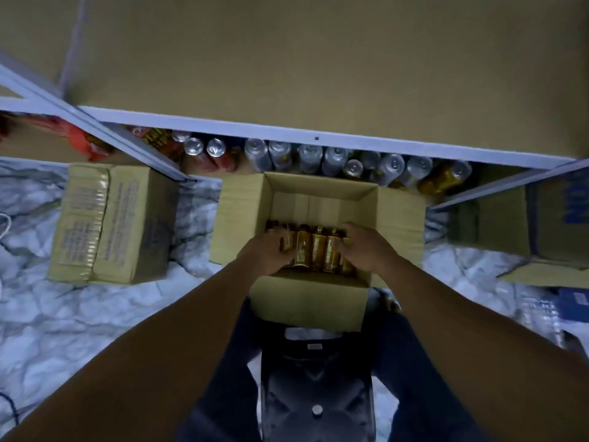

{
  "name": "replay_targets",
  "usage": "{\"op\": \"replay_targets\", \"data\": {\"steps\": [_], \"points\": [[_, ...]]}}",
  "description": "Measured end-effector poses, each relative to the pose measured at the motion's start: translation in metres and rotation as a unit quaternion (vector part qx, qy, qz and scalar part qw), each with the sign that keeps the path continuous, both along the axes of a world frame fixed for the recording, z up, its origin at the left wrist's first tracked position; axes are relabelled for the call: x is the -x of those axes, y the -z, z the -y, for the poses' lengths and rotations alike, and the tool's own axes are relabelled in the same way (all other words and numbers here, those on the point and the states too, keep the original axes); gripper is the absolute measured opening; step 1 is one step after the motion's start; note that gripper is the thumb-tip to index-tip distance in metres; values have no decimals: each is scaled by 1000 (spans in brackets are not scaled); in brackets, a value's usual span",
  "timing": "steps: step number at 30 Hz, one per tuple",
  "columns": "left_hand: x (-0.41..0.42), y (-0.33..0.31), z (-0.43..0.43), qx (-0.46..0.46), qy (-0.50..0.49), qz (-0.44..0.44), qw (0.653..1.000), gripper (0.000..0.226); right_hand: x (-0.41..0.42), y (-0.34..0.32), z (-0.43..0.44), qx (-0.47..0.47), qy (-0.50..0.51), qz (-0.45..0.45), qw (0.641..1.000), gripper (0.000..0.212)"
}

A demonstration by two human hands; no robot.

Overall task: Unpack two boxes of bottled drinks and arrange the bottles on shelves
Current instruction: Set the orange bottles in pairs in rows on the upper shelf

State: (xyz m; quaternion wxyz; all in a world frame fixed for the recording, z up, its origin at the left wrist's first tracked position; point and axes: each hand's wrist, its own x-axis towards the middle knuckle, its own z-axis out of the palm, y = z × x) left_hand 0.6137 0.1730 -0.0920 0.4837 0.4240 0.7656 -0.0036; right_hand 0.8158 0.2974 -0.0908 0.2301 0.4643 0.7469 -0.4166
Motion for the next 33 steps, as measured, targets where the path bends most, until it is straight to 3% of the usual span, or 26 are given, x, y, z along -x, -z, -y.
{"op": "replay_targets", "data": {"steps": [7,14,20,33], "points": [[-2,137,2,10,-17,43,999,58,-5,139,18,16,41,20,999,63],[-4,219,-18,-36,-53,73,995,69,-3,231,15,7,159,-49,986,63],[0,257,-34,-71,-19,60,996,77,5,264,12,-32,167,-71,983,66],[-5,312,-57,-37,81,4,996,94,8,307,5,2,192,-58,980,69]]}}
